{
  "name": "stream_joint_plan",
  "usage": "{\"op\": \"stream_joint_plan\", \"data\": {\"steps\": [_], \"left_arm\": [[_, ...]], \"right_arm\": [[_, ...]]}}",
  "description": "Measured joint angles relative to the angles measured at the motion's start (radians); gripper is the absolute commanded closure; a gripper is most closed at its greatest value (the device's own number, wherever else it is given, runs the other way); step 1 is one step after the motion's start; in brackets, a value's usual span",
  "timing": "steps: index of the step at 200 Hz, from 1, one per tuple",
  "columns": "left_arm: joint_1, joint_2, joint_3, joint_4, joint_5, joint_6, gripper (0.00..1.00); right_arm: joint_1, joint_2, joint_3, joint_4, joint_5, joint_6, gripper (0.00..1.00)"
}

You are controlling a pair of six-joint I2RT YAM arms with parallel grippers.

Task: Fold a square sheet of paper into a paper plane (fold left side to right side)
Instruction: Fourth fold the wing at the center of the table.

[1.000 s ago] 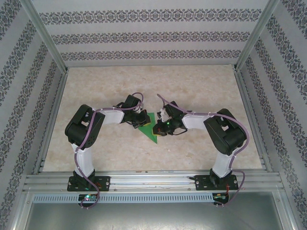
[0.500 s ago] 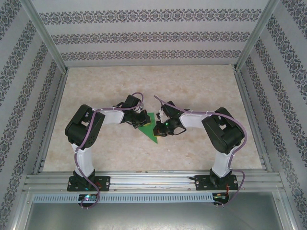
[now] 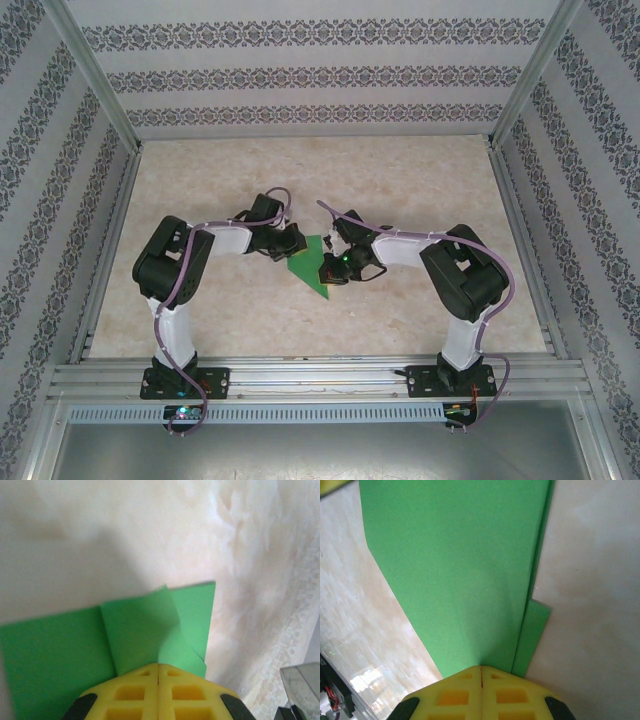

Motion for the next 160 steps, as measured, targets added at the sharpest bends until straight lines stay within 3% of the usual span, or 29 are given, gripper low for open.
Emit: {"op": "stream_joint_plan", "data": {"steps": [73, 125, 160], "left_arm": [[0.048, 0.051, 0.058, 0.011, 0.037, 0.056, 0.95], [0.133, 0.126, 0.209, -0.013, -0.028, 0.114, 0.95], [0.141, 0.1, 0.232, -0.023, -0.047, 0.145, 0.96]], "right_arm": [[0.0, 0.0, 0.007, -0.007, 0.016, -0.019, 1.0], [0.0, 0.0, 0.008, -0.018, 0.016, -0.019, 1.0], [0.0, -0.001, 0.008, -0.019, 0.016, -0.019, 1.0]]}}
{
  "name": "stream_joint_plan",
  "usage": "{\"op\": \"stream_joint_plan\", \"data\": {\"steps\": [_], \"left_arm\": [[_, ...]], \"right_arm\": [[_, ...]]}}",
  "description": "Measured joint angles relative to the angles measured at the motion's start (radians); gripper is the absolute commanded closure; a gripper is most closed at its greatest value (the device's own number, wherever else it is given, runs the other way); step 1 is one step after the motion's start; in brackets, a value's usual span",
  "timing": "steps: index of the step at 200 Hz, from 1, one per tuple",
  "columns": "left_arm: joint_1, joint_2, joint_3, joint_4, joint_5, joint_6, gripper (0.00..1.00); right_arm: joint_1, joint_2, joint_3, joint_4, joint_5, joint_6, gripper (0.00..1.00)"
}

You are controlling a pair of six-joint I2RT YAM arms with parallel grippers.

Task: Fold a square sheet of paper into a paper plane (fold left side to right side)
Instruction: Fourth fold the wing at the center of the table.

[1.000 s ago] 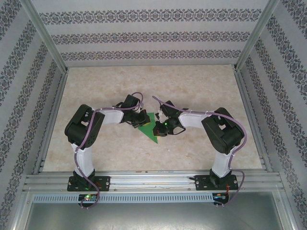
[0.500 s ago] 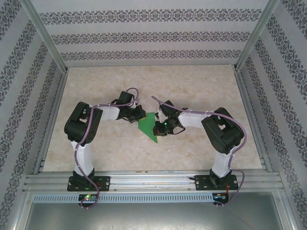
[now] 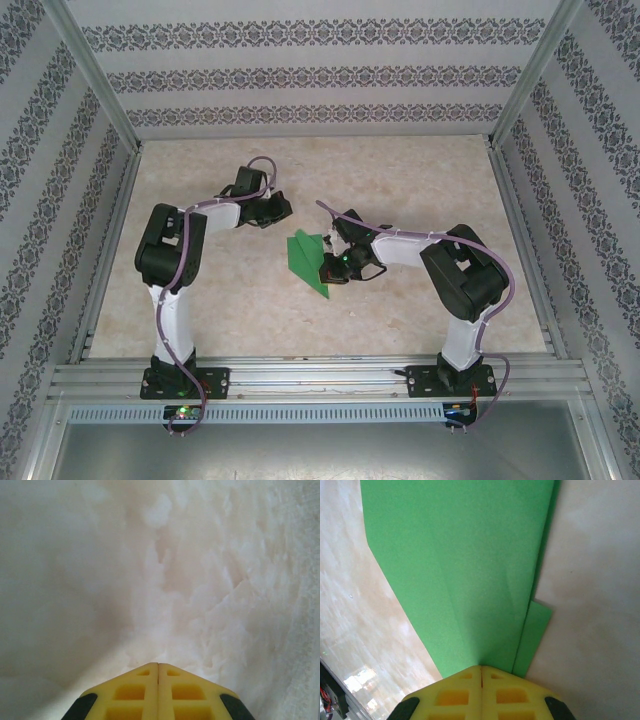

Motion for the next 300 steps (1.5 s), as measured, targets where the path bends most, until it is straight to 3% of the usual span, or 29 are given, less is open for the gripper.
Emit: {"op": "stream_joint_plan", "data": {"steps": [41, 70, 119, 183, 300], "left_arm": [[-0.011, -0.183, -0.147, 0.018, 0.014, 0.003, 0.97], [-0.076, -0.272, -0.227, 0.051, 0.058, -0.012, 0.98], [-0.165, -0.186, -0.25, 0.1, 0.109, -0.059, 0.99], [-0.165, -0.086, -0.251, 0.113, 0.076, -0.076, 1.0], [-0.165, -0.094, -0.296, 0.19, 0.072, -0.103, 1.0]], "right_arm": [[-0.007, 0.0, 0.001, -0.007, -0.002, -0.001, 1.0], [-0.007, 0.0, 0.002, -0.011, -0.001, -0.003, 1.0], [-0.007, 0.0, 0.002, -0.011, 0.0, -0.003, 1.0], [-0.007, 0.0, 0.002, -0.011, -0.001, -0.004, 1.0], [-0.04, -0.071, 0.034, 0.0, -0.073, 0.049, 1.0]]}}
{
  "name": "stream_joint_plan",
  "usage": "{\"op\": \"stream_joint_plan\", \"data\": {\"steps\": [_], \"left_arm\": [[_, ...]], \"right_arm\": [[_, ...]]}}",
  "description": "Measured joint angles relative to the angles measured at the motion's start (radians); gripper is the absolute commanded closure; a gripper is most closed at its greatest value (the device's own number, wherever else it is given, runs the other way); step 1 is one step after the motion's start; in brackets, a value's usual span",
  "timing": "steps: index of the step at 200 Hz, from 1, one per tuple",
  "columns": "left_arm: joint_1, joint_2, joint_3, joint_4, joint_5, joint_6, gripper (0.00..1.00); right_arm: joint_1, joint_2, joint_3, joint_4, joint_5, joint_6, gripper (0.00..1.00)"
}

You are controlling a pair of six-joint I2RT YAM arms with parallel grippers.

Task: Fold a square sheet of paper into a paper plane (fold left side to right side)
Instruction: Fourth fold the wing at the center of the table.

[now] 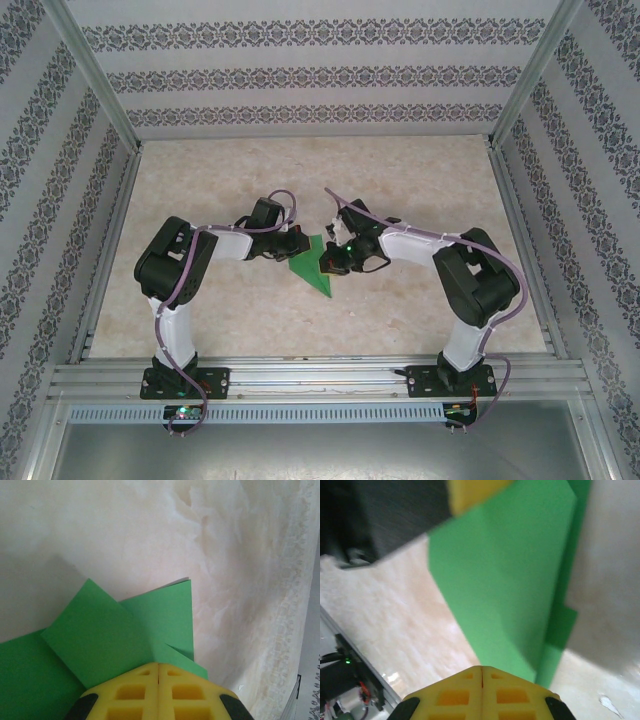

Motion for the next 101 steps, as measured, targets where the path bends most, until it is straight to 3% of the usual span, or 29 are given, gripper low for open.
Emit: {"op": "stream_joint_plan", "data": {"steps": [101], "left_arm": [[0.0, -0.002, -0.009, 0.018, 0.0, -0.019, 1.0]], "right_arm": [[0.001, 0.136, 0.085, 0.158, 0.002, 0.11, 1.0]]}}
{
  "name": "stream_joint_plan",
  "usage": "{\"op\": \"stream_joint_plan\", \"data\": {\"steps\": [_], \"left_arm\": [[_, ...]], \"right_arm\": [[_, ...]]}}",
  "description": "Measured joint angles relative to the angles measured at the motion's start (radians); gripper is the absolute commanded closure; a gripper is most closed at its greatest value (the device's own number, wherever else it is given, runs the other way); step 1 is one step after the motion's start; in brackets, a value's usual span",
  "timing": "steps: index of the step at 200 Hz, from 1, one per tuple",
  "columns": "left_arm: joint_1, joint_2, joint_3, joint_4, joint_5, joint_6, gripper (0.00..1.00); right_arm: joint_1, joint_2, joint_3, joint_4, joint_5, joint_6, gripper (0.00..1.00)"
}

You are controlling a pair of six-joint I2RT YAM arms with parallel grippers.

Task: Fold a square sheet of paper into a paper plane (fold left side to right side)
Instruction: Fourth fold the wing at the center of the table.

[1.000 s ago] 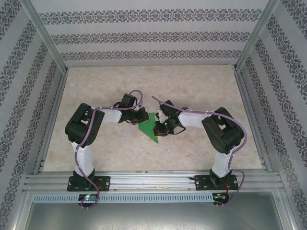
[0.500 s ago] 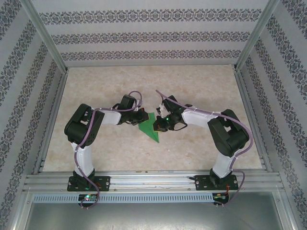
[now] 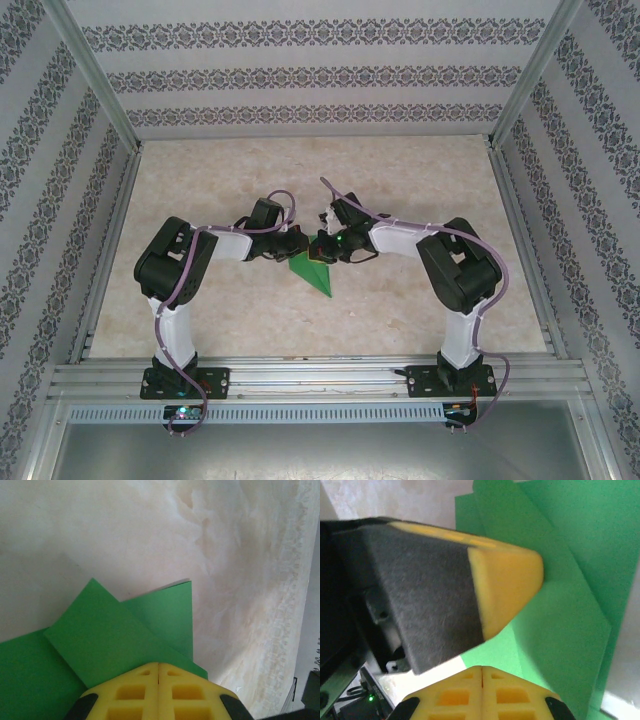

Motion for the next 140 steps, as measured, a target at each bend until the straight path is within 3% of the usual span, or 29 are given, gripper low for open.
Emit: {"op": "stream_joint_plan", "data": {"steps": [140], "left_arm": [[0.0, 0.0, -0.001, 0.002, -0.003, 0.0, 1.0]], "right_arm": [[0.015, 0.043, -0.012, -0.009, 0.038, 0.033, 1.0]]}}
